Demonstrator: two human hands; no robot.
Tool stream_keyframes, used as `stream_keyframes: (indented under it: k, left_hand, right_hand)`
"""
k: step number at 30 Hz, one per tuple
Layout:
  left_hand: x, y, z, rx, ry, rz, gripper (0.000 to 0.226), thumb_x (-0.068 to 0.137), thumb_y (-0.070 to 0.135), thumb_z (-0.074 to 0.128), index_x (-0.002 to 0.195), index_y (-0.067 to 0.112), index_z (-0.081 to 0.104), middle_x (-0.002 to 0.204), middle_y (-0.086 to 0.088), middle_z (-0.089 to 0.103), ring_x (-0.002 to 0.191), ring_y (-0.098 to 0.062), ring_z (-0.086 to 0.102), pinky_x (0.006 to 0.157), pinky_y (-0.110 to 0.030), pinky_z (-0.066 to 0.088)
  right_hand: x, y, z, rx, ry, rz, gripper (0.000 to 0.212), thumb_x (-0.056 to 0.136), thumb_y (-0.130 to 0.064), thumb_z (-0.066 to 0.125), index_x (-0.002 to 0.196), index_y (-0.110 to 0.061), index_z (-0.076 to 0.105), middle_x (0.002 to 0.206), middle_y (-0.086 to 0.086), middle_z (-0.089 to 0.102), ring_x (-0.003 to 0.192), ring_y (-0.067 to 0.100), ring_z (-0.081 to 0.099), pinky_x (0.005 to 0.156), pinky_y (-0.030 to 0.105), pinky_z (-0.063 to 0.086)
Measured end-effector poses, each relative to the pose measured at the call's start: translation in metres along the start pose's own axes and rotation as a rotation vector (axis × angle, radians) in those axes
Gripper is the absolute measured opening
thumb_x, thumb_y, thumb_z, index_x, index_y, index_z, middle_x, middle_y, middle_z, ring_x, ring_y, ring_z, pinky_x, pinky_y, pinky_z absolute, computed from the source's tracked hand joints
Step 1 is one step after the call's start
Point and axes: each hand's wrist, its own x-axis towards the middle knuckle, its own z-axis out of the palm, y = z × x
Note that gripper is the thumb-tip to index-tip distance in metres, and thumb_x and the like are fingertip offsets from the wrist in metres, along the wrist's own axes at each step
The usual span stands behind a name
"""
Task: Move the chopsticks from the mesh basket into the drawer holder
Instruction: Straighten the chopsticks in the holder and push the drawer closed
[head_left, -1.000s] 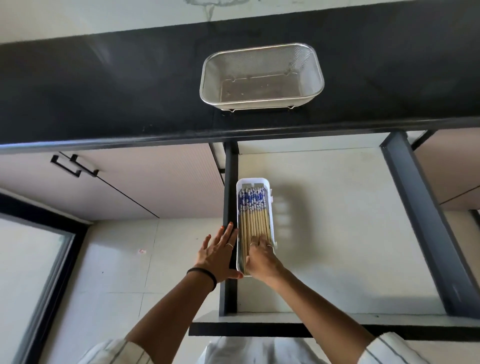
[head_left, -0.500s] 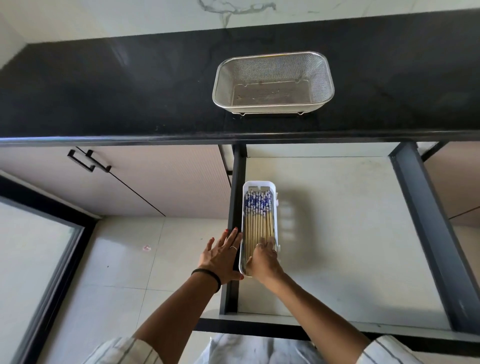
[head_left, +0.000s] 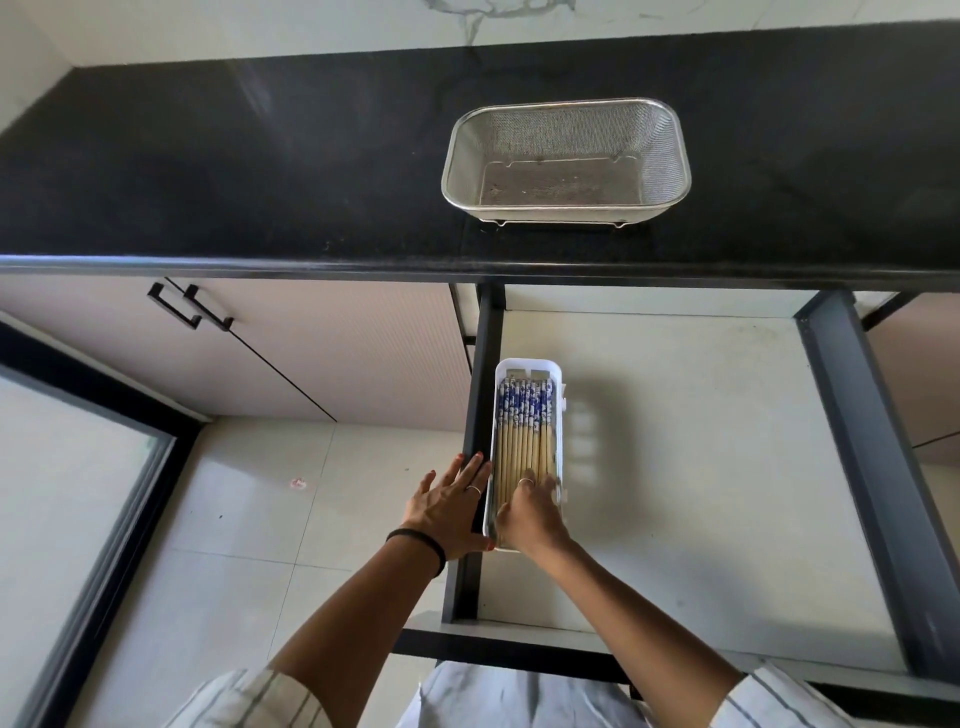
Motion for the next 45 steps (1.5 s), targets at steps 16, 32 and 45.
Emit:
stream_keyframes:
  k: [16, 32, 45]
  left_hand:
    - [-0.015, -0.002, -0.009, 0.072, 0.000, 0.043, 0.084, 0.092, 0.056, 0.045, 0.152, 0.021, -0.002, 0.160, 0.001, -0.006, 0.148, -0.020, -0.001, 0.119, -0.043, 0.009]
    - [-0.075, 0.038, 0.001, -0.066, 0.167, 0.156, 0.075, 0.095, 0.055, 0.036, 0.153, 0.020, 0.002, 0.161, 0.001, 0.003, 0.148, -0.020, 0.006, 0.118, -0.043, 0.012]
    - [-0.117, 0.093, 0.045, -0.107, 0.233, 0.308, 0.050, 0.103, 0.042, 0.021, 0.151, 0.029, 0.017, 0.159, 0.002, 0.014, 0.147, -0.016, 0.010, 0.120, -0.038, 0.010]
  right_hand:
    - [-0.033, 0.006, -0.003, 0.117, 0.059, -0.129, 0.065, 0.090, -0.007, 0.051, 0.147, 0.000, 0.021, 0.149, 0.020, 0.031, 0.137, 0.035, 0.035, 0.113, 0.042, 0.036]
    - [-0.107, 0.041, -0.047, -0.040, 0.267, -0.313, 0.035, 0.092, -0.013, 0.048, 0.124, -0.006, 0.058, 0.132, 0.014, 0.052, 0.123, 0.025, 0.052, 0.106, 0.027, 0.036]
    - [-0.170, 0.126, -0.027, -0.417, 0.451, -0.403, 0.037, 0.099, -0.019, 0.037, 0.130, -0.013, 0.055, 0.141, 0.001, 0.052, 0.129, 0.015, 0.049, 0.110, 0.029, 0.032]
